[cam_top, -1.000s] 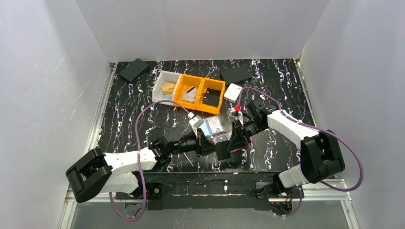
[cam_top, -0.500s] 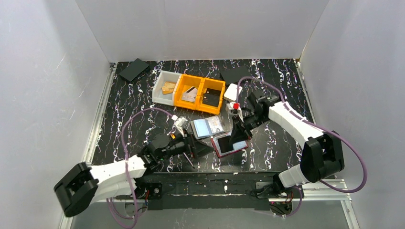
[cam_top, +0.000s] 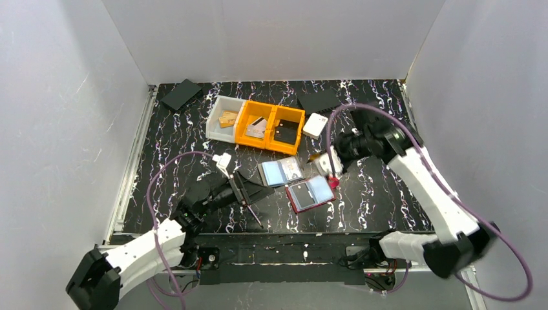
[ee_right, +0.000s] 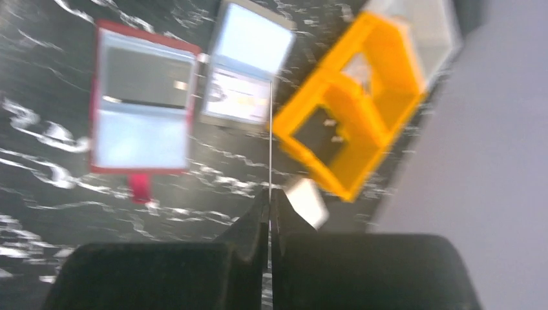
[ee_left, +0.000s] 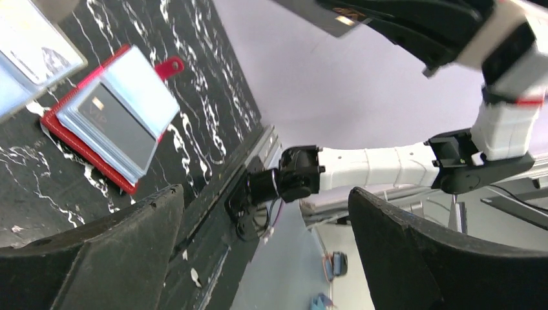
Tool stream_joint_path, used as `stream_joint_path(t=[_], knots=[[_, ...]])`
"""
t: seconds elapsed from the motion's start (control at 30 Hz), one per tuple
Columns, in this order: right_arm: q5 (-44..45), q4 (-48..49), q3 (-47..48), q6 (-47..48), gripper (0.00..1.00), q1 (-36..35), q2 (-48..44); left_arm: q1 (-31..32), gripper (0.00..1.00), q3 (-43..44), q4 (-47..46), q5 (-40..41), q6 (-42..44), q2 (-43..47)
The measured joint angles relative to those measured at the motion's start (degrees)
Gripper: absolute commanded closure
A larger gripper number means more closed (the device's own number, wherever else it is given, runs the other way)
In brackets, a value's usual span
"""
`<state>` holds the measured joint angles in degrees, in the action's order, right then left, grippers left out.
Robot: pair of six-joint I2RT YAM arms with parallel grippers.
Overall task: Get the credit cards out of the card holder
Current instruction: Place the credit card in the storage box.
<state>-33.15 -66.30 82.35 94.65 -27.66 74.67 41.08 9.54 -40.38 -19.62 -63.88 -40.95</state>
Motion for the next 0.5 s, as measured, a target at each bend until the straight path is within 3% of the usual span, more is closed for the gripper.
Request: stream_joint_path(t=[0.23,0.37,0.5], knots=[[-0.4,17.3,-21.7,17.9,0.99,-2.8,-21.9,-4.1,0.02,10.7,1.5,-13.1,4.8,-15.0],[-3.4,22.4,-28.0,21.8,0.99,-2.8,-25.3,-8.0,0.02,15.0,-0.3,-20.1,7.9,-20.1],[-7.4,26.6,-34.7,23.6,0.99,-2.8,-27.1,-10.8,0.02,16.8,-8.4,-26.8,5.8,-27.7]])
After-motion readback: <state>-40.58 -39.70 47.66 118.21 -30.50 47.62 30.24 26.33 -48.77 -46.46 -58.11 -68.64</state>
